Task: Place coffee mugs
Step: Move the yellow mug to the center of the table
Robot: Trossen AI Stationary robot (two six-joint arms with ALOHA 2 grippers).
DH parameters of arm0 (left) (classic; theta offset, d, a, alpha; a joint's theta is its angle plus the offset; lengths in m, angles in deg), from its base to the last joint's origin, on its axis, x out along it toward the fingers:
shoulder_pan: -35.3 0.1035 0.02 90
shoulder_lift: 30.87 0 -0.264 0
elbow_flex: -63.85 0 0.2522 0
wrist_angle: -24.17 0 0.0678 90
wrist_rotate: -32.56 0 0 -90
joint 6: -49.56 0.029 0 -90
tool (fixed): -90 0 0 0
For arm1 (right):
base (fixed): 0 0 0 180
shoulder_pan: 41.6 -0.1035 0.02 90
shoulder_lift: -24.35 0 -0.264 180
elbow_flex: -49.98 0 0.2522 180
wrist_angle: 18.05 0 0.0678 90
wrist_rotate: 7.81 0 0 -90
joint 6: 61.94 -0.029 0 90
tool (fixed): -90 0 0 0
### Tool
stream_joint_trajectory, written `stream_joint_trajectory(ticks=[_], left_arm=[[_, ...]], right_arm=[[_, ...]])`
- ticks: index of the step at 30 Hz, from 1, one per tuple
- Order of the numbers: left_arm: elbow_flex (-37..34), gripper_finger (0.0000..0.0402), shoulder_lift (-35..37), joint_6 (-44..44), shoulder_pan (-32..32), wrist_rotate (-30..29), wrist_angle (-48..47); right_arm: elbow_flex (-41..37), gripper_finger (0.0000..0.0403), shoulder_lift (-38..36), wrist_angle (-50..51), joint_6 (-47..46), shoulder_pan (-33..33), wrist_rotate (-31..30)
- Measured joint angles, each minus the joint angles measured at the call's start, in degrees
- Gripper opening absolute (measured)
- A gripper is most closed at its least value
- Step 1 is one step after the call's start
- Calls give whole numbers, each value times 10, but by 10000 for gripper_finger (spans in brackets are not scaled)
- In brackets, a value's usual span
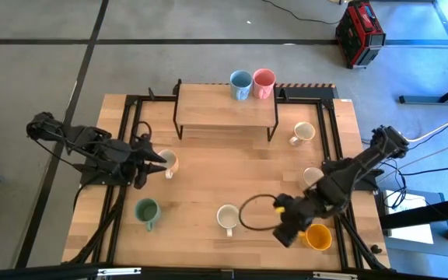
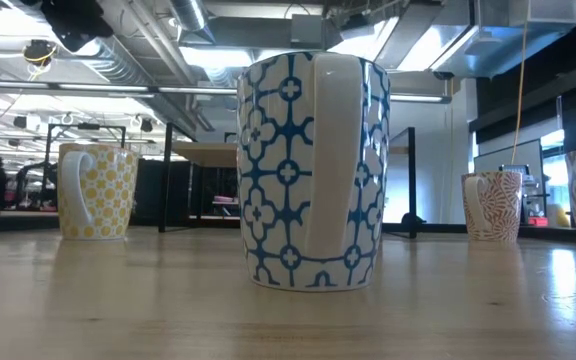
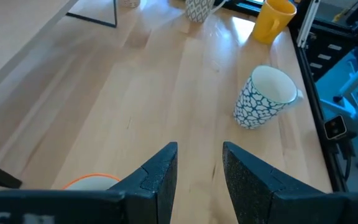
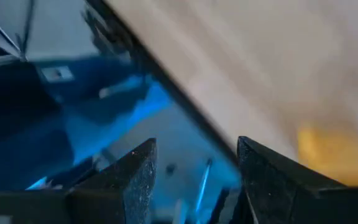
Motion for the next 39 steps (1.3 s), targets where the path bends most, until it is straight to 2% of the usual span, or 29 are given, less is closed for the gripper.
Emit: stream_joint_trajectory(ticks=[10,17,21,28,33,39], left_arm=[[0,123,-2,2,0,-9,-2],[0,123,-2,3,0,-12,-2],[0,123,-2,9,0,-12,-2],[0,123,-2,13,0,-12,-2],[0,123,-2,13,0,-12,-1],[0,123,-2,13,0,-12,-1]], right_arm=[[-29,209,19,39,-150,-113,27],[-34,209,18,179,-285,-166,-8],[-52,209,18,193,-291,-176,-32],[-145,209,12,137,-273,-173,-30],[-188,209,-7,125,-280,-174,-27],[-226,209,-11,84,-231,-174,-15]])
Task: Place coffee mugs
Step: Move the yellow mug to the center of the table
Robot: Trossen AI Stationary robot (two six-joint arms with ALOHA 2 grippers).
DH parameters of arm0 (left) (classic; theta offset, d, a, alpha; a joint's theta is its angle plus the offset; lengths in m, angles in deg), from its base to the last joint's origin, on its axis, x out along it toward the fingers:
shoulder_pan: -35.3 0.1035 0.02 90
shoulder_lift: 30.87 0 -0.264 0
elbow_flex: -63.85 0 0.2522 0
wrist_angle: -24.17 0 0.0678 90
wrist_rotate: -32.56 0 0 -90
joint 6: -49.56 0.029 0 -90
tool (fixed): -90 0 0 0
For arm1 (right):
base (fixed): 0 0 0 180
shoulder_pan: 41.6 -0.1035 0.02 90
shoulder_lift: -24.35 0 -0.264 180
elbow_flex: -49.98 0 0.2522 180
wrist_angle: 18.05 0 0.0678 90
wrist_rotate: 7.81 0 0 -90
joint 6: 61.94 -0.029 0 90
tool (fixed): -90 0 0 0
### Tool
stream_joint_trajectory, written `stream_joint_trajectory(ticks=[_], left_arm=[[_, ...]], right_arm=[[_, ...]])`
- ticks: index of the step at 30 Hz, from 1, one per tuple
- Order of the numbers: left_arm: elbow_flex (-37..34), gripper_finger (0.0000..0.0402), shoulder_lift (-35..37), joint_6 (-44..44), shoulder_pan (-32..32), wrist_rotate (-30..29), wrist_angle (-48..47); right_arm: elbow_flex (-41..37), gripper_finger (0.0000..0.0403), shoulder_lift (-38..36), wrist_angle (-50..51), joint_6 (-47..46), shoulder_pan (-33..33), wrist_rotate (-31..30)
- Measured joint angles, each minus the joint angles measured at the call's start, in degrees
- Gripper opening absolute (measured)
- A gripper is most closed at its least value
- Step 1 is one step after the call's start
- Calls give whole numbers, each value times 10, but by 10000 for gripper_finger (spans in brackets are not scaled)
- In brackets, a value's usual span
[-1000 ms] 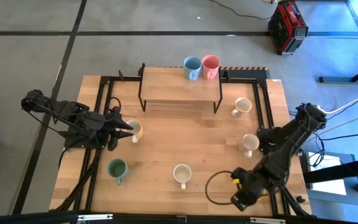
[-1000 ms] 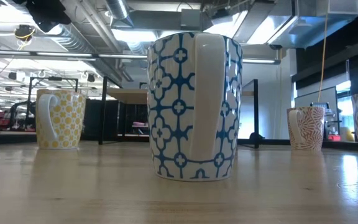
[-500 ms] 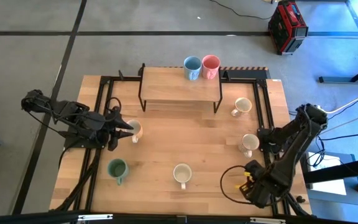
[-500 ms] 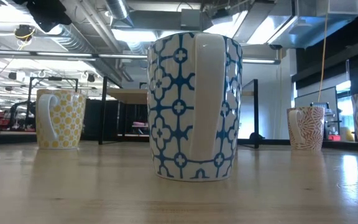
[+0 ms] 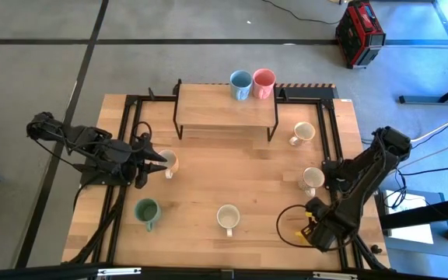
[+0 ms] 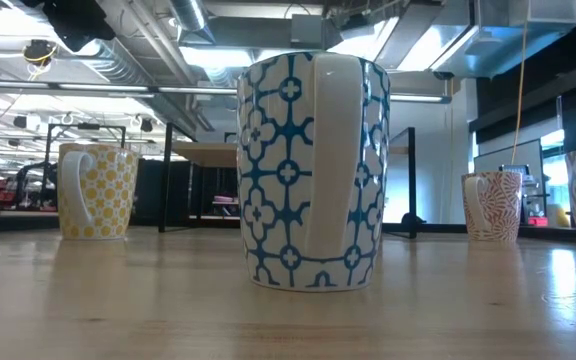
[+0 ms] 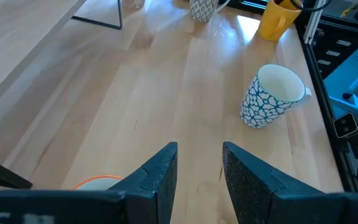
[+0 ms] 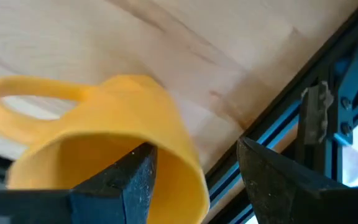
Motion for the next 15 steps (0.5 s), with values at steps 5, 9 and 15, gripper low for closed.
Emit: stream_joint_trajectory(ticks=[5,9,15], left_arm=[[0,123,0,0,0,2,0],[0,123,0,0,0,3,0],[0,123,0,3,0,3,0]], right_arm=[[-29,188,0,-34,42,1,5],[-35,130,0,-45,67,1,4],[-35,19,-1,-53,121,0,-2]])
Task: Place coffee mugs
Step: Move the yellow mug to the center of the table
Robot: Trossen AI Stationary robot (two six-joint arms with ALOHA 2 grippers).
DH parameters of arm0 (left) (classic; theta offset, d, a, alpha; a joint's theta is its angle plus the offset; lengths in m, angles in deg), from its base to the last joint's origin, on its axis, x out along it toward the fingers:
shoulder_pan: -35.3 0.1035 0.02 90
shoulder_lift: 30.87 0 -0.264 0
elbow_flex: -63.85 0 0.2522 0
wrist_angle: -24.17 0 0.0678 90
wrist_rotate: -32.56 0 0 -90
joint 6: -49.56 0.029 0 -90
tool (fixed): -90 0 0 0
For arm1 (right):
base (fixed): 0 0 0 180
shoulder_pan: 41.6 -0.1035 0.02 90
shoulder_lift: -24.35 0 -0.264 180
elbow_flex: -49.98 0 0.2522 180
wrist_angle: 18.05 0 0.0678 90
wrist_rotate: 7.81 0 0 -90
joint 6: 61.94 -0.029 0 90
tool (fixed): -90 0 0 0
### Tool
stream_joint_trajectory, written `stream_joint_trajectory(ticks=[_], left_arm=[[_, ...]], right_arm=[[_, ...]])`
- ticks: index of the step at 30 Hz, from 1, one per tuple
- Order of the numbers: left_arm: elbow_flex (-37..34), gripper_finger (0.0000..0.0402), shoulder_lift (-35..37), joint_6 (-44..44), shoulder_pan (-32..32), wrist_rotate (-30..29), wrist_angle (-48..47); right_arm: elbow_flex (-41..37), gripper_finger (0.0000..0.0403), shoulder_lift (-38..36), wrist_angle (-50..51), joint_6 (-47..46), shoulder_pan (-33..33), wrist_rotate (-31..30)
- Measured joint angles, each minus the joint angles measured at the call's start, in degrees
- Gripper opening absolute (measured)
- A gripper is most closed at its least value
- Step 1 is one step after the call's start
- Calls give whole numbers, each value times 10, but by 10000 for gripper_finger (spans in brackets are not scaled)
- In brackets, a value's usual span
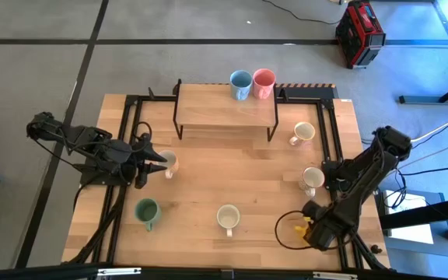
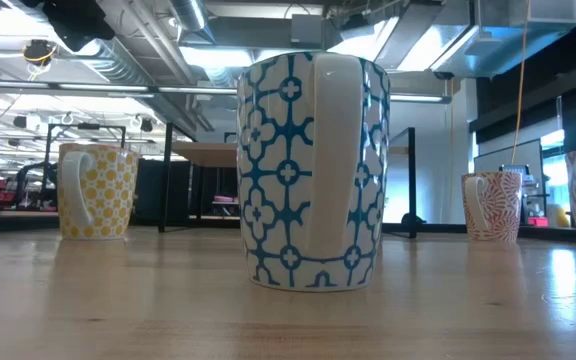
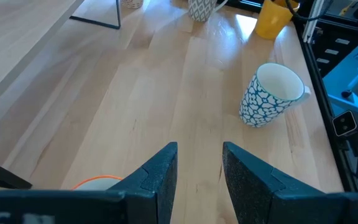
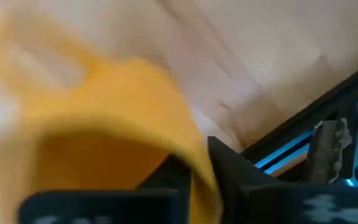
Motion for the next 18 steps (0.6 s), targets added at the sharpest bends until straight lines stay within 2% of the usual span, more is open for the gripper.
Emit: stream_joint_trajectory(ticks=[3,6,11,18], left_arm=[[0,123,0,0,0,0,0],[0,123,0,0,0,0,0],[0,123,0,0,0,0,-2],[0,123,0,0,0,0,-4]], right_arm=[[1,15,-1,-7,29,0,-11],[19,10,2,-5,65,0,-56],[78,7,2,70,123,31,-110],[156,4,1,93,344,147,-192]])
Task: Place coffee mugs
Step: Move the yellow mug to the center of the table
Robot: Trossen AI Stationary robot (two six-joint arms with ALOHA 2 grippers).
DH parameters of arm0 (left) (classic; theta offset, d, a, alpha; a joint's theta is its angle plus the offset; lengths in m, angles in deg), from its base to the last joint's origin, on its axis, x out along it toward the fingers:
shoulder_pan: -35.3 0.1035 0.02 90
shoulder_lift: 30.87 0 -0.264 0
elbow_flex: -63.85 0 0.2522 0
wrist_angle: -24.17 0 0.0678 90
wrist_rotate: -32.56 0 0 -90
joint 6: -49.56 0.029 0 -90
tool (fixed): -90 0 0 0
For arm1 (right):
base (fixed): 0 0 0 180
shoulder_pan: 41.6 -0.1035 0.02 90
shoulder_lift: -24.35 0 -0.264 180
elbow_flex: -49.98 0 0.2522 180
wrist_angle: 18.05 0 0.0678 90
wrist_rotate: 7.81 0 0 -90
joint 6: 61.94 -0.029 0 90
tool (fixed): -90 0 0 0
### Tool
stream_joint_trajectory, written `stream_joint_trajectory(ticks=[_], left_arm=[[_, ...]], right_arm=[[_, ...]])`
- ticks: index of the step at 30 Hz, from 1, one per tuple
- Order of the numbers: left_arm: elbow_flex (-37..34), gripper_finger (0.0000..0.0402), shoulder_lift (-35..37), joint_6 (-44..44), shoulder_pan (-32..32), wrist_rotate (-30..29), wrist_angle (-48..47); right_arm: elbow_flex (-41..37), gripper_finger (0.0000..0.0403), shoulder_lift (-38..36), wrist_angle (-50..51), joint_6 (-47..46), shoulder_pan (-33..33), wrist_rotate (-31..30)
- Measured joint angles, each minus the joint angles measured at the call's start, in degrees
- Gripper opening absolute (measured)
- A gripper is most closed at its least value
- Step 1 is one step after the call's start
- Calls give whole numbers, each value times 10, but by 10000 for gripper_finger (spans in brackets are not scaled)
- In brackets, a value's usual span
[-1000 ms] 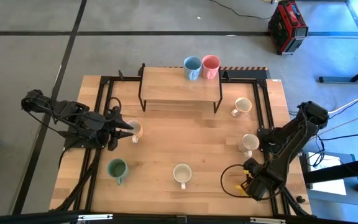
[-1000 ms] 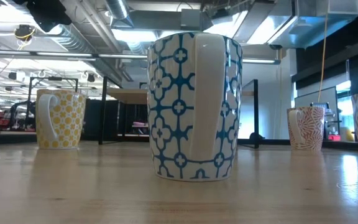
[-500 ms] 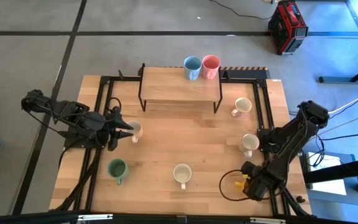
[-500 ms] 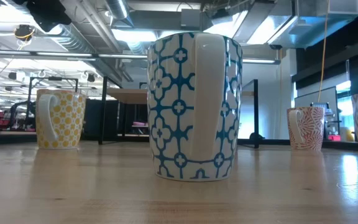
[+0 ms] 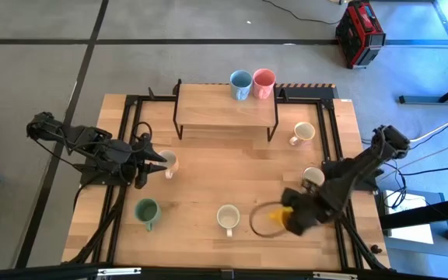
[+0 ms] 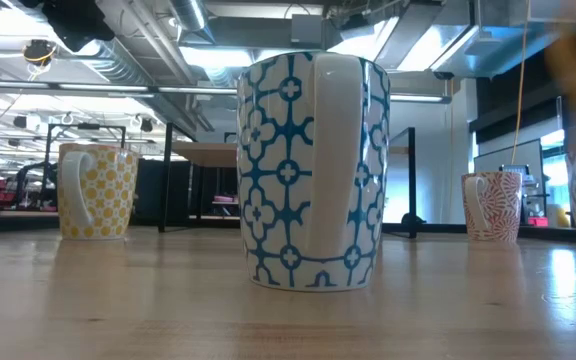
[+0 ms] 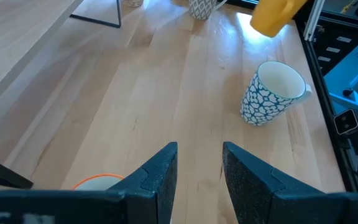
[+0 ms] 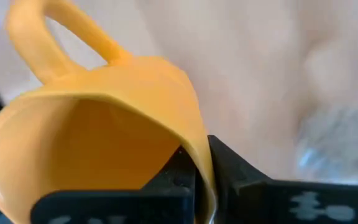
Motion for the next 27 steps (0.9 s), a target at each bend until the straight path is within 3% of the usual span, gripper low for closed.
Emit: stream_joint_trajectory(ticks=[7,17,27], left_arm=[[0,123,0,0,0,0,0],[0,123,0,0,0,-3,-1],[0,123,0,0,0,-4,-1]], right_arm=[[44,3,5,0,267,151,-37],[104,2,69,-11,636,326,-1],[115,1,156,-7,904,421,27]])
